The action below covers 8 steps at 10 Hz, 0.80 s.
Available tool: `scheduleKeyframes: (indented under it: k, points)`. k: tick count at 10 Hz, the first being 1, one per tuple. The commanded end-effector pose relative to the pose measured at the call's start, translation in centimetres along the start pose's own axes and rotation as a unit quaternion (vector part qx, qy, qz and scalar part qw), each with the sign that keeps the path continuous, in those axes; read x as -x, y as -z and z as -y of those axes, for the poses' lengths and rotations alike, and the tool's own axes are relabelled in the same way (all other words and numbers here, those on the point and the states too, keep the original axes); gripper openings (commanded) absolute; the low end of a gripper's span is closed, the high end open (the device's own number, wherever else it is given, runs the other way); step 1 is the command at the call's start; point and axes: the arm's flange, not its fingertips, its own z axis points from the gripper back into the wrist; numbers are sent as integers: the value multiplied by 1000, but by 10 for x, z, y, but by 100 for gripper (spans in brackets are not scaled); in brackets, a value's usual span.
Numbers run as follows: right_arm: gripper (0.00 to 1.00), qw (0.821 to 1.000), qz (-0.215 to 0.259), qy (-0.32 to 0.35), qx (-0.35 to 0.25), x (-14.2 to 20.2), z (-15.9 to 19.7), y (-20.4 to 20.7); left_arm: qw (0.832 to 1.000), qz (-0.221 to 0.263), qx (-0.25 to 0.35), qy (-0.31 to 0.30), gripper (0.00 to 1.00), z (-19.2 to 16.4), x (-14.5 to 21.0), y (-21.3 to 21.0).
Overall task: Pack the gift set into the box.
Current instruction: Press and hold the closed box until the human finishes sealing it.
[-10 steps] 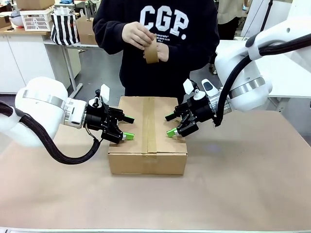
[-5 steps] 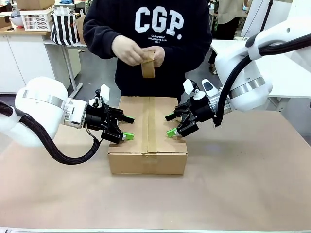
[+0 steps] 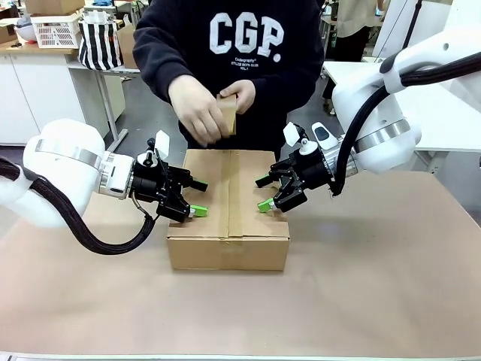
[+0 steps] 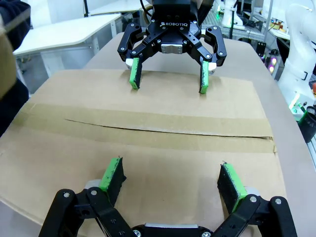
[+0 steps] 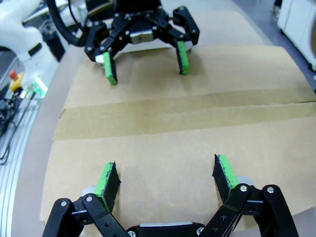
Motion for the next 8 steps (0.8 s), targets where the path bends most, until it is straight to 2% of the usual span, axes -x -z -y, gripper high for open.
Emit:
scheduleKeyframes:
  k: [1,8]
  points:
    - [100,1000,0,1,0,1,0,1,1000,2,-7,9,100,6,6,1]
    - [100,1000,0,1,0,1,0,1,1000,2,-7,9,100,6,6,1]
